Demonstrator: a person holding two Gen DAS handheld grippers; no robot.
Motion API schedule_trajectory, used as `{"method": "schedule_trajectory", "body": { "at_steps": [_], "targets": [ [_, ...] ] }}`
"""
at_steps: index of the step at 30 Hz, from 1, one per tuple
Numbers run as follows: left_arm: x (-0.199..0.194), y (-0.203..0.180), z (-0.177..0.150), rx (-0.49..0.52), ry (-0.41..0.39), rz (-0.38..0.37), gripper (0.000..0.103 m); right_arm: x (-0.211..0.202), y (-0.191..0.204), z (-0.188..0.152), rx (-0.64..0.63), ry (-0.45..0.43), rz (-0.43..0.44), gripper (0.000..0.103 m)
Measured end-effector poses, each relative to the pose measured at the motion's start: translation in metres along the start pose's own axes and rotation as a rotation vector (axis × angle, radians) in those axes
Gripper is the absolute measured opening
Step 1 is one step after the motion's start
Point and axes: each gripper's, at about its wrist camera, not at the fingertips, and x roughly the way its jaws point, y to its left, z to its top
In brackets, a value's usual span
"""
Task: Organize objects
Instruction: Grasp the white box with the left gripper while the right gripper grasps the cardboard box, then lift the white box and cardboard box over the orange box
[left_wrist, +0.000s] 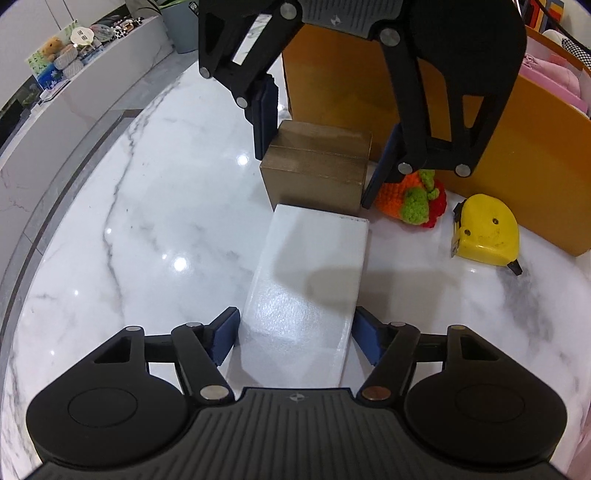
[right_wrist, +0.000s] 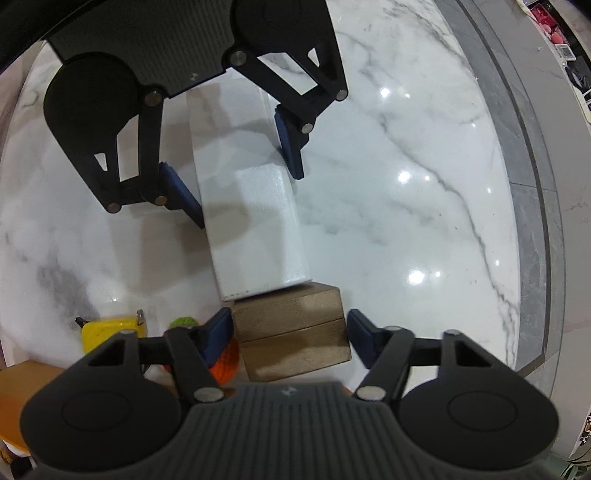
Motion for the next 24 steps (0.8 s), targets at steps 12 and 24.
{"method": "schedule_trajectory", "body": {
  "at_steps": [12, 24],
  "targets": [
    [0.002, 0.001, 0.006, -0.025, 0.03, 0.012, 0.076, -0.005, 0.014, -0.007, -0.045, -0.03, -0.063, 0.066],
    [-0.012, -0.009, 0.005, -0.063, 0.001, 0.116, 0.075, -0.046, 0.022, -0.011, -0.017, -0.098, -0.136, 0.065]
  ]
}}
